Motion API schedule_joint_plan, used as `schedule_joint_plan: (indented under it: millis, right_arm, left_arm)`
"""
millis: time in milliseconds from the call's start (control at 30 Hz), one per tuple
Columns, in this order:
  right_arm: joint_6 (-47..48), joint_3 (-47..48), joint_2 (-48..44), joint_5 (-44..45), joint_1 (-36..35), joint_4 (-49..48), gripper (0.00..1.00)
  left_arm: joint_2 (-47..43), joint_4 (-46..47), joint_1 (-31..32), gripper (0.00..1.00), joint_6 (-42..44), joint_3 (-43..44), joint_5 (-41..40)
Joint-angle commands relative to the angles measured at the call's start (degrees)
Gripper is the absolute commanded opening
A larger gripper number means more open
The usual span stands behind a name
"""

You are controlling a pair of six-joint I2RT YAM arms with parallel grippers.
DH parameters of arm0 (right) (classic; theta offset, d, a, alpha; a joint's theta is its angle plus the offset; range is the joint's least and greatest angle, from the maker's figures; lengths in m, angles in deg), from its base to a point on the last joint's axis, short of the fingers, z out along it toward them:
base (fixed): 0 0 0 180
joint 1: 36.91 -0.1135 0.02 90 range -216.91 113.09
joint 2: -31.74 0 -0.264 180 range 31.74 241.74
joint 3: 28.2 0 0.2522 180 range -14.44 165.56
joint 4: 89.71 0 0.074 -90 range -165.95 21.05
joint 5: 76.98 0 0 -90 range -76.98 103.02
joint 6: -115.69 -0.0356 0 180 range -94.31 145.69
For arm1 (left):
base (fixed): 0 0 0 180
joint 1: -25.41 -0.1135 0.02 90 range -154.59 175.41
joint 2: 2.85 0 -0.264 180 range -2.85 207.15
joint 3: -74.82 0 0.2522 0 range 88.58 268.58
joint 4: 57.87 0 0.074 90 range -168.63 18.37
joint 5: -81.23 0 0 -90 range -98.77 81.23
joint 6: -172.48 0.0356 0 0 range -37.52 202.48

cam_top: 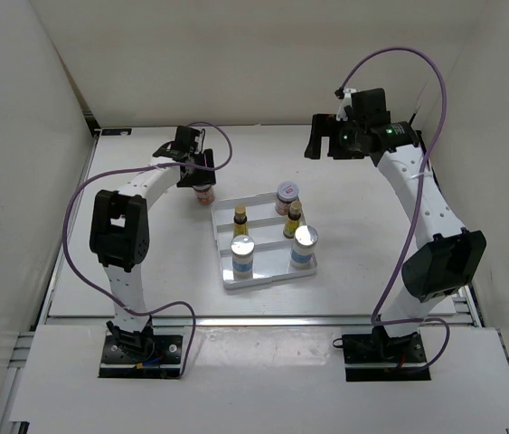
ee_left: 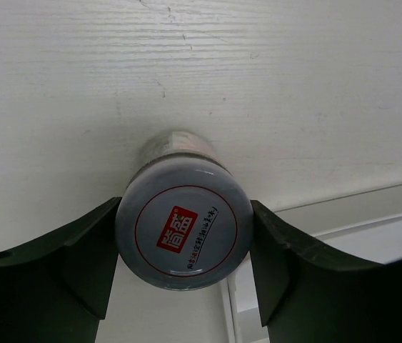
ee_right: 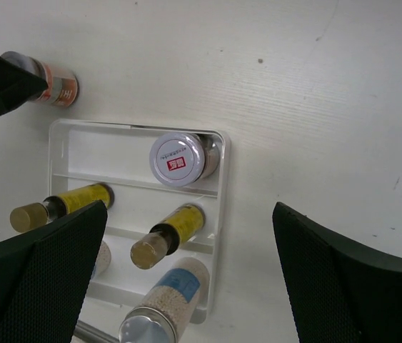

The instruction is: Organize the condiment bottles

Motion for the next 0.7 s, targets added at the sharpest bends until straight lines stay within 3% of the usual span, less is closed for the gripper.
schedule_joint_plan:
  millis: [0,33,133,400,667]
  right_arm:
    - [-1.3,-2.0,-0.2,-3.0,0.1,-0.1,1.00]
    - [-1.3,-2.6,-0.2,-3.0,0.6,-0.1,1.00]
    - [-1.3,-4.7,-1.5,-2.5,0.6,-0.1,1.00]
    - [-2.5,-8.6,-4.0,-3.2,1.7,-1.1,1.00]
    - [-2.5,-12.1,-5.7,-3.7,2.2,-1.1,1.00]
  left_arm:
    - [-2.5,0.2,0.2,0.31,0.2,2.0,0.1]
    - [-4.3,0.2,0.2,0.21,0.2,2.0,0.1]
    - [-7.7,-0.4,1.5,0.11,0.2,3.2,-3.6]
    - [-15.6,-1.8,4.6,0.11,0.9,6.1,0.7]
    - [-16.1,-1.8,8.3,0.11,-0.9,1.5,5.1]
